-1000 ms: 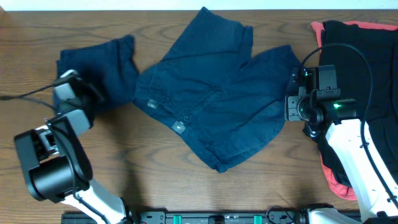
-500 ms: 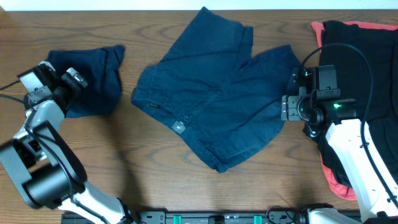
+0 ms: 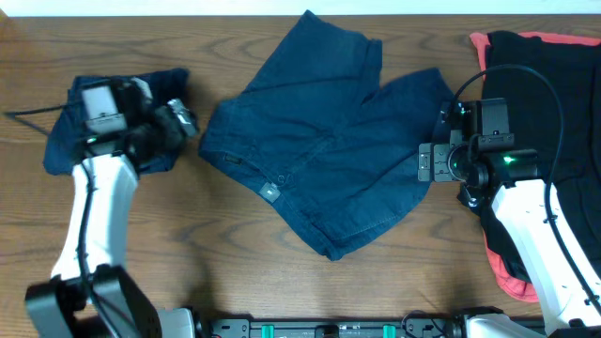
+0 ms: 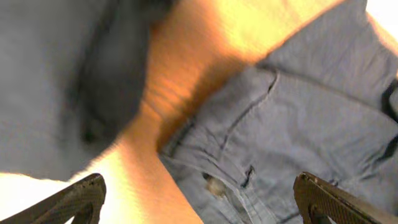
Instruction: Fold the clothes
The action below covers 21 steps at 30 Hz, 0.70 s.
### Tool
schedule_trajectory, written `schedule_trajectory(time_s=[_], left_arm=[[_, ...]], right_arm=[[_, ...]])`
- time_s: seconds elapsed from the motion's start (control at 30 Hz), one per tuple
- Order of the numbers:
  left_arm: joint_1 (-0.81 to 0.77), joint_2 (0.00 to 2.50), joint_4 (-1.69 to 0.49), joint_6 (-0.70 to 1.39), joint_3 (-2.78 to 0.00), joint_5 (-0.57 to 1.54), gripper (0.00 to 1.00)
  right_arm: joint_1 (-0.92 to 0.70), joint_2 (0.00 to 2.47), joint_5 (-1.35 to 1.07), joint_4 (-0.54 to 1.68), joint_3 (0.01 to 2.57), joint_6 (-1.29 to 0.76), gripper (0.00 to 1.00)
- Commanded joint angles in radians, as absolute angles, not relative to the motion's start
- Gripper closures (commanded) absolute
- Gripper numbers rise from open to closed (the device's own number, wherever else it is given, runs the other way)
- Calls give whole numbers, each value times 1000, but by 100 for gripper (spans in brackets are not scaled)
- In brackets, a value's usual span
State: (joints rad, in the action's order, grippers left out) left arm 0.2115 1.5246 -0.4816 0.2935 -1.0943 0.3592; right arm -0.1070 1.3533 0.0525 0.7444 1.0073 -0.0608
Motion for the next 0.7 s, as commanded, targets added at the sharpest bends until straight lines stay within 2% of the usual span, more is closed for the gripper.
schedule_trajectory(time_s=[0.0,0.43,0.47,0.5,0.57,0.6,0.67], left_arm=[[176,1604,-487,419,-1050,358,2],[94,1861,-301,424,-1049,354,0],[94,1871,-273,424,-1049,354,11],[94,1878,-238,424,-1049,350,30],[95,1884,-170,424,-1049,347,77],[95,1884,-138,424,-1049,347,94],[95,1883,-78,424,-1060,347,94]], right_arm=[[-97,1345,44,745,1023,-66,1],[-97,1345,44,744,1023,-67,1],[-97,1345,44,745,1023,-67,1],[-97,1345,44,745,1023,-67,1],[-97,1345,45,746,1023,-67,1],[-97,1345,45,748,1023,-67,1],[-96,1345,45,752,1023,-67,1]])
